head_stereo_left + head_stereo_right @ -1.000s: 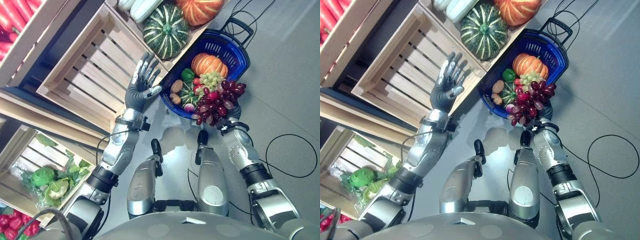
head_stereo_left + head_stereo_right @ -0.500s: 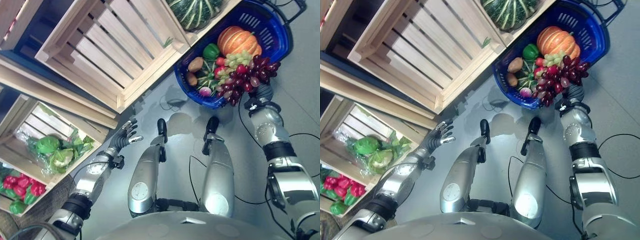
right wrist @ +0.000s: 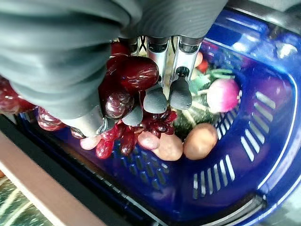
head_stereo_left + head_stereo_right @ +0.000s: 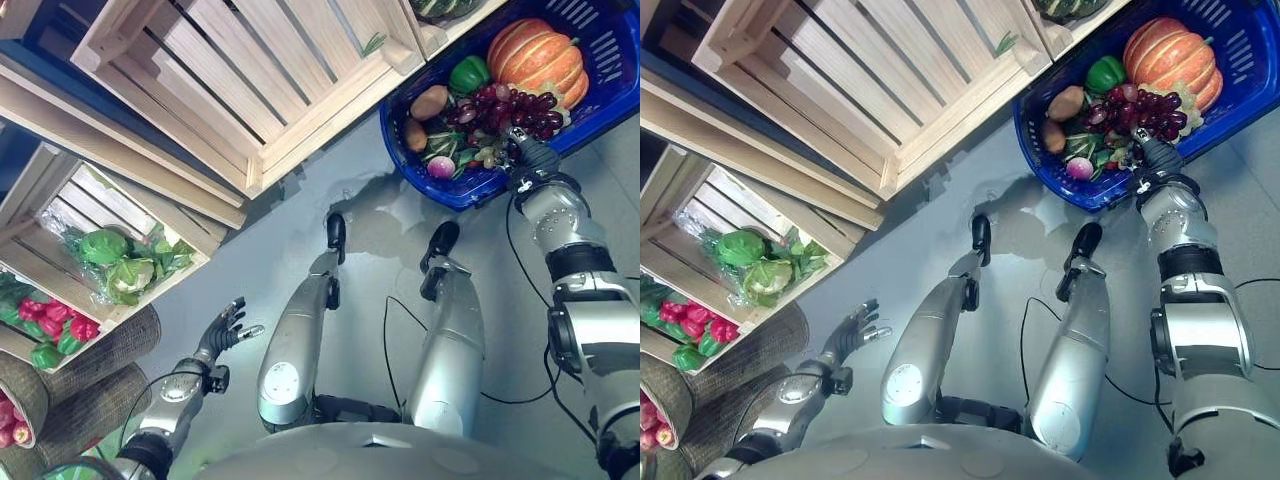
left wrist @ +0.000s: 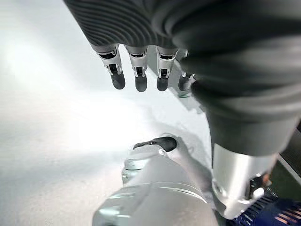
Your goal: Pick up fruits and vegetables into the basket
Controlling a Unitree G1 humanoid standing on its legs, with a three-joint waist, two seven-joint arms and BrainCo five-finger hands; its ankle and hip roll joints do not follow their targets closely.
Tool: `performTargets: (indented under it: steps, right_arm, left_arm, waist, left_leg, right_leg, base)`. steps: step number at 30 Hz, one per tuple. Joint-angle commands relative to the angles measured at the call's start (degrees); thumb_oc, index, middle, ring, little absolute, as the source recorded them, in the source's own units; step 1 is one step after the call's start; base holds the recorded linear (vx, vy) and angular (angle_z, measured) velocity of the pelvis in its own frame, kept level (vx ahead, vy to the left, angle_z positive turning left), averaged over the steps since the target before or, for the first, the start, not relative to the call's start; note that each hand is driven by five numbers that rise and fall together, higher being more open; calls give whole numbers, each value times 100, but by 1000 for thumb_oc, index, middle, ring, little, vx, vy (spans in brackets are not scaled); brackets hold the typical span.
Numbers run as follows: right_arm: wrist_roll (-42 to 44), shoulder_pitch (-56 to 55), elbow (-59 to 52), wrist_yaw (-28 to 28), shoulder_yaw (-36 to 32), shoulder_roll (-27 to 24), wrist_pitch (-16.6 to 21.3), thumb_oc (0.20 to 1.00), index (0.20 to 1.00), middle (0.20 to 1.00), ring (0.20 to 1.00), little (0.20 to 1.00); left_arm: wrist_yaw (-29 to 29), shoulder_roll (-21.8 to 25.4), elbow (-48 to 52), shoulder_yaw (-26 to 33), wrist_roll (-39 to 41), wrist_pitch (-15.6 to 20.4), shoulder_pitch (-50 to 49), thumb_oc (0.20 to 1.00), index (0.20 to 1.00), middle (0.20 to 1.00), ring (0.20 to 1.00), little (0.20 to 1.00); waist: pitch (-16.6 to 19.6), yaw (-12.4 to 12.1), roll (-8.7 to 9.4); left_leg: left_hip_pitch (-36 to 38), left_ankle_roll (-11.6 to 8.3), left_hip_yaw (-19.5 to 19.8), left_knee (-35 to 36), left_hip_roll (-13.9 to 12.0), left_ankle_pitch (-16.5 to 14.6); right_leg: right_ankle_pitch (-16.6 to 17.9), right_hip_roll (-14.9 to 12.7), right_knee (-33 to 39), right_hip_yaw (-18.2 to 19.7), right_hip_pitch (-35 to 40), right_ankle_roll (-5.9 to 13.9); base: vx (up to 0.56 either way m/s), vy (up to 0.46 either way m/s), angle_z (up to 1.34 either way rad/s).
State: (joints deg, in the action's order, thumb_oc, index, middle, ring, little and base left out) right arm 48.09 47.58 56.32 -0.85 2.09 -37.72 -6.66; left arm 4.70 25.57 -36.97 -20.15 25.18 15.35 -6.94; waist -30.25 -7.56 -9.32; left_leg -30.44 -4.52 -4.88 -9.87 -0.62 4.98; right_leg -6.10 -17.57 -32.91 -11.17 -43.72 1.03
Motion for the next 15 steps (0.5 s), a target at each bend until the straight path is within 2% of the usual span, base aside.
performTargets:
  steps: [1,5,9,11,12,13,14,15]
  right_arm:
    - [-73,335,123,-65,187,-830,-26,200,200,200,200,200]
    - [44,620,520,-280,199,-919,-254,200,200,200,200,200]
    - [99,687,731,-264,156,-964,-262,200,200,200,200,200]
    - [119,665,790,-208,119,-954,-250,200,200,200,200,200]
    - [144,632,855,-149,93,-951,-255,504,504,504,504,504]
    - [148,627,858,-146,88,-953,-257,733,733,733,733,733]
    - [149,607,884,-126,73,-943,-286,1000,1000,1000,1000,1000]
    - [84,577,933,-68,58,-935,-293,1000,1000,1000,1000,1000]
  left_arm:
    - [-29,-161,-70,-221,-10,42,-218,1000,1000,1000,1000,1000]
    - [-166,-187,-131,-248,-86,70,-199,1000,1000,1000,1000,1000]
    - [-156,-213,-109,-281,-10,170,-201,1000,1000,1000,1000,1000]
    - [-281,-218,-48,-293,-38,100,-215,1000,1000,1000,1000,1000]
    - [-334,-220,-38,-284,-57,57,-214,1000,1000,1000,1000,1000]
    - [-347,-218,-29,-285,-65,43,-215,1000,1000,1000,1000,1000]
    - [-410,-206,2,-284,-119,-38,-199,1000,1000,1000,1000,1000]
    - [-416,-205,11,-276,-124,-37,-191,1000,1000,1000,1000,1000]
  waist:
    - [46,96,-843]
    - [46,46,-893]
    - [46,30,-948]
    - [46,20,-977]
    - [46,25,-979]
    - [46,24,-979]
    - [46,27,-981]
    - [46,32,-981]
  left_leg:
    - [-442,-106,-185,-677,-380,-501]
    - [-612,-111,-177,-736,-385,-506]
    - [-658,-113,-172,-726,-376,-501]
    - [-633,-112,-176,-712,-364,-502]
    - [-610,-117,-184,-695,-357,-494]
    - [-606,-117,-185,-692,-358,-493]
    - [-596,-121,-185,-690,-353,-494]
    - [-578,-125,-188,-687,-349,-492]
  right_leg:
    - [-536,78,-266,-62,28,223]
    - [-560,56,-342,-54,-148,206]
    - [-572,35,-373,-43,-223,200]
    - [-577,9,-375,-46,-212,204]
    - [-563,11,-342,-49,-189,208]
    - [-562,11,-338,-50,-184,208]
    - [-555,9,-325,-49,-175,213]
    - [-542,7,-299,-48,-154,218]
  base:
    - [-26,-20,5]
    - [-20,-15,4]
    - [-17,1,4]
    - [-24,18,5]
    - [-20,9,3]
    - [0,0,0]
    - [0,0,0]
    - [0,0,0]
